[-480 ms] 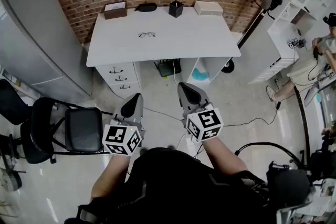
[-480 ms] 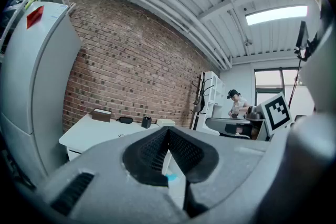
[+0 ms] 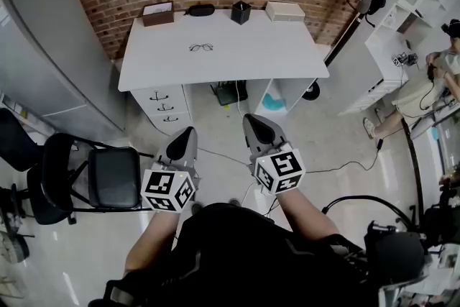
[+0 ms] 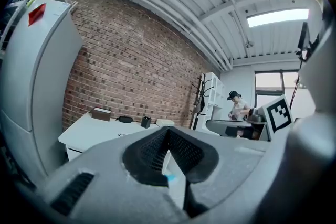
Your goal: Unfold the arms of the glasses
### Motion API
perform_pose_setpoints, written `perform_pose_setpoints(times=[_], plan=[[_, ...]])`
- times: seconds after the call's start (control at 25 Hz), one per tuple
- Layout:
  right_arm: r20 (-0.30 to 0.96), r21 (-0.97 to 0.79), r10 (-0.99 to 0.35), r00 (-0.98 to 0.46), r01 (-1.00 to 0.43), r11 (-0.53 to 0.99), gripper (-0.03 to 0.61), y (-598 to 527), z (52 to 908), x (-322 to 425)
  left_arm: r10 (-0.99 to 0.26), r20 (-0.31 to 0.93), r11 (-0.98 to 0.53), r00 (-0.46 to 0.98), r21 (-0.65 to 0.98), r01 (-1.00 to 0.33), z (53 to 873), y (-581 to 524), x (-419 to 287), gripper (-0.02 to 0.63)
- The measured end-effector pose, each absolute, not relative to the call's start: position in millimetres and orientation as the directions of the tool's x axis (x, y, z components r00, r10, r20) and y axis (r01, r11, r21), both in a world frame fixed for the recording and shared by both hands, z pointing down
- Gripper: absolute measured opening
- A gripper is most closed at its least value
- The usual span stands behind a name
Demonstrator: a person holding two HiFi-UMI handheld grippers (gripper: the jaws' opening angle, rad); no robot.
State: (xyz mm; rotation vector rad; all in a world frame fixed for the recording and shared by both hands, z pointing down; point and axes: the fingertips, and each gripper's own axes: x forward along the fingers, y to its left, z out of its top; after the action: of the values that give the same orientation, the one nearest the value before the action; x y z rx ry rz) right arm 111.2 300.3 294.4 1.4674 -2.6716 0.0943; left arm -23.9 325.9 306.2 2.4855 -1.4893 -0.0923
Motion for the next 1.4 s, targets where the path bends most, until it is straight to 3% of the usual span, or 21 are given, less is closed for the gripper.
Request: perform_pose_setpoints(times=[1.4], plan=[[0.120,0.028,-0.848,-0.516,-0.852,0.522,0.008,291.1,300.5,26.6,-0.838,0.058,-0.510,0.542,0.268,-0.817,320.4,308.9,-106.4,0.008]])
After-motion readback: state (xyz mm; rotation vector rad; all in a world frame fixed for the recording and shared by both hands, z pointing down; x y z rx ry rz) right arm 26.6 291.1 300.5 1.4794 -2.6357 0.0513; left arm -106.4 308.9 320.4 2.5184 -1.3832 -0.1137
